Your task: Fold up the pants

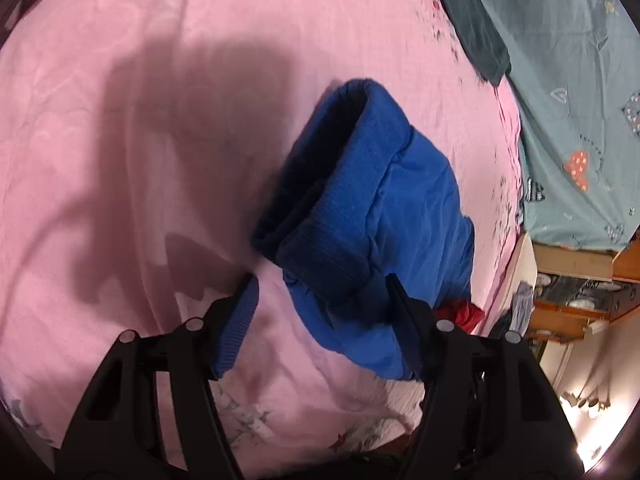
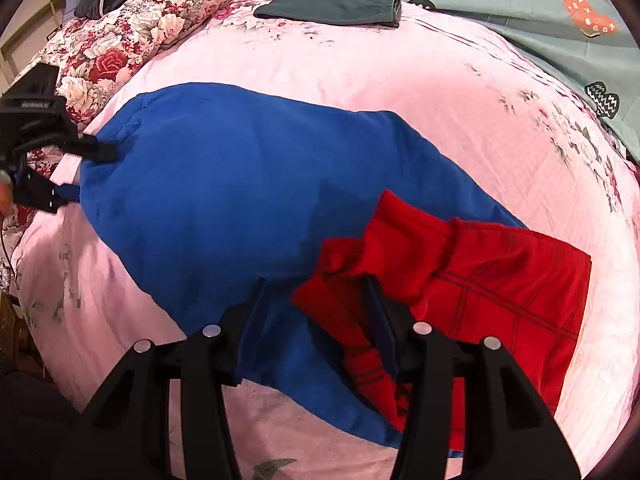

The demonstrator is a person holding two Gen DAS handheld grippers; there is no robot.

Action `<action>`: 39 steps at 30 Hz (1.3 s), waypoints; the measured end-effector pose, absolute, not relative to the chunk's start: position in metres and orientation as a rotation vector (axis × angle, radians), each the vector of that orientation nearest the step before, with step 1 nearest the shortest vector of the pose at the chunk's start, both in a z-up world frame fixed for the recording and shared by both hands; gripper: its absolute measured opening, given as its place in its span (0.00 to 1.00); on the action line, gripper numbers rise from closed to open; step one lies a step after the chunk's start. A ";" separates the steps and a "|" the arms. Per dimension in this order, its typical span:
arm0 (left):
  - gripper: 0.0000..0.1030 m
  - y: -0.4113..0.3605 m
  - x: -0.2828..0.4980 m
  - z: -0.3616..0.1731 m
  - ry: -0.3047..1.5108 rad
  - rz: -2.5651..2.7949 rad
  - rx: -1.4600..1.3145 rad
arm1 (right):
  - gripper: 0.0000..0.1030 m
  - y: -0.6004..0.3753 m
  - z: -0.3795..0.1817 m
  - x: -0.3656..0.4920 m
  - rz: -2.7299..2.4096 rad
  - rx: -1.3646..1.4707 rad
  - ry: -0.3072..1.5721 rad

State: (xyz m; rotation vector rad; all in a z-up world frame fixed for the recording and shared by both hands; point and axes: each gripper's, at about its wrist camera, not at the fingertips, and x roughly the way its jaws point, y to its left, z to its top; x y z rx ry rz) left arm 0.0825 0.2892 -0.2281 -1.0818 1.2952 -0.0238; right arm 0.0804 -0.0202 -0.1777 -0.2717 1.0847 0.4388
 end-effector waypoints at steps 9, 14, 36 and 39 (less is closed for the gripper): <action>0.52 0.285 0.082 -0.222 1.138 0.098 -1.172 | 0.53 -0.020 -0.177 0.080 0.453 -0.280 1.083; 0.28 0.277 0.078 -0.206 1.075 0.125 -1.049 | 0.53 -0.023 -0.176 0.077 0.475 -0.283 1.078; 0.20 0.240 0.083 -0.176 0.976 0.200 -0.674 | 0.53 -0.032 -0.175 0.075 0.537 -0.274 1.063; 0.19 0.231 0.081 -0.162 0.940 0.191 -0.600 | 0.53 -0.032 -0.175 0.076 0.540 -0.269 1.060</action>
